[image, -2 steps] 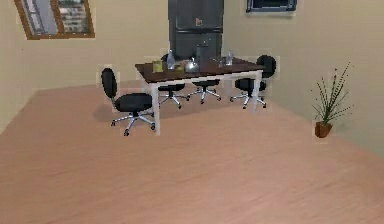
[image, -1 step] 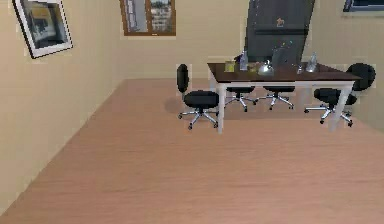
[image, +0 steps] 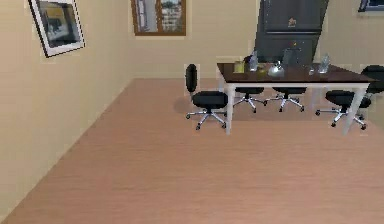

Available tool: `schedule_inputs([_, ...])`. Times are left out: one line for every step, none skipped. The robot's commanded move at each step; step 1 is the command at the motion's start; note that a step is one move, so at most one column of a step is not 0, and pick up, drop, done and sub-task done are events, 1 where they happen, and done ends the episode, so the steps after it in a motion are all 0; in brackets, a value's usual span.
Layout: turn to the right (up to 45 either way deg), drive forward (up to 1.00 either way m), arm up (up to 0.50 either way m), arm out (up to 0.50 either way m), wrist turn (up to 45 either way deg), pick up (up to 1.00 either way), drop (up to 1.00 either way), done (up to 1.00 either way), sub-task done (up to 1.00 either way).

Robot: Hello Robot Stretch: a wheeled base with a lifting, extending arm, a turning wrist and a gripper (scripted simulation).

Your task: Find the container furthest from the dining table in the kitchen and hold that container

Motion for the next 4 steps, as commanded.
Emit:
schedule_inputs([0.0,1.0,0.0,0.0,0.0,0.0,0.0,0.0,0.0])
schedule_inputs([0.0,0.5,0.0,0.0,0.0,0.0,0.0,0.0,0.0])
schedule_inputs([9.0,0.0,0.0,0.0,0.0,0.0,0.0,0.0,0.0])
schedule_inputs([0.0,0.25,0.0,0.0,0.0,0.0,0.0,0.0,0.0])
